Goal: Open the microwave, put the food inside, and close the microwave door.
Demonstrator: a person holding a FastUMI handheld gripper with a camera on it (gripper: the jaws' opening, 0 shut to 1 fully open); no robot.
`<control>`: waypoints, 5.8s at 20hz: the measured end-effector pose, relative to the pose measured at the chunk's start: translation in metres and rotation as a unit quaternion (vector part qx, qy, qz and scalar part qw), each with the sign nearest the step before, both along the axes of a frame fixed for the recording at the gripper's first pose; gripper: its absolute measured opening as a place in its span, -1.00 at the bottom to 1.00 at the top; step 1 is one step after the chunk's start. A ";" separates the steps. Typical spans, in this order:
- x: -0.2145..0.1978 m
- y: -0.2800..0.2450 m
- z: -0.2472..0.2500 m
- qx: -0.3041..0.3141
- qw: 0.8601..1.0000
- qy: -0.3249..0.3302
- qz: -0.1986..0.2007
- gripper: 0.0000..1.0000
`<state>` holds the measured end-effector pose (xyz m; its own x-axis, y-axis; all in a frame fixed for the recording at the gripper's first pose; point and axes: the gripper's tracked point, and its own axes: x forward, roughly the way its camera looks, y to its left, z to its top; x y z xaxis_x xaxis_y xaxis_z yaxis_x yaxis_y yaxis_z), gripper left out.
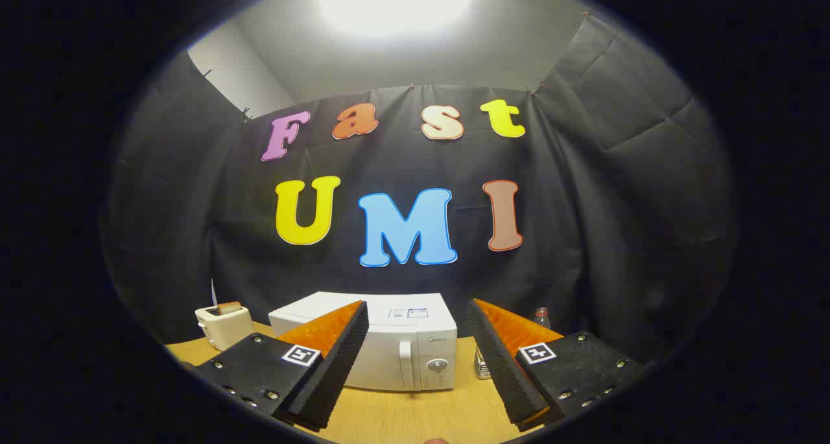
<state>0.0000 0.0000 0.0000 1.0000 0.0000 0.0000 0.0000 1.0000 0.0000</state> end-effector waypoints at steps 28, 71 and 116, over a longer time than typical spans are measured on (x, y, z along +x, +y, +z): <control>0.051 0.016 -0.028 0.001 1.000 0.008 0.012 0.92; 0.169 0.025 -0.261 0.004 0.963 0.270 0.009 -0.82; -0.069 0.174 -0.255 -0.010 0.940 0.341 0.030 -0.51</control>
<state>-0.0690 0.1738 -0.2548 0.7661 0.0502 -0.6408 -0.0635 0.9980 0.0023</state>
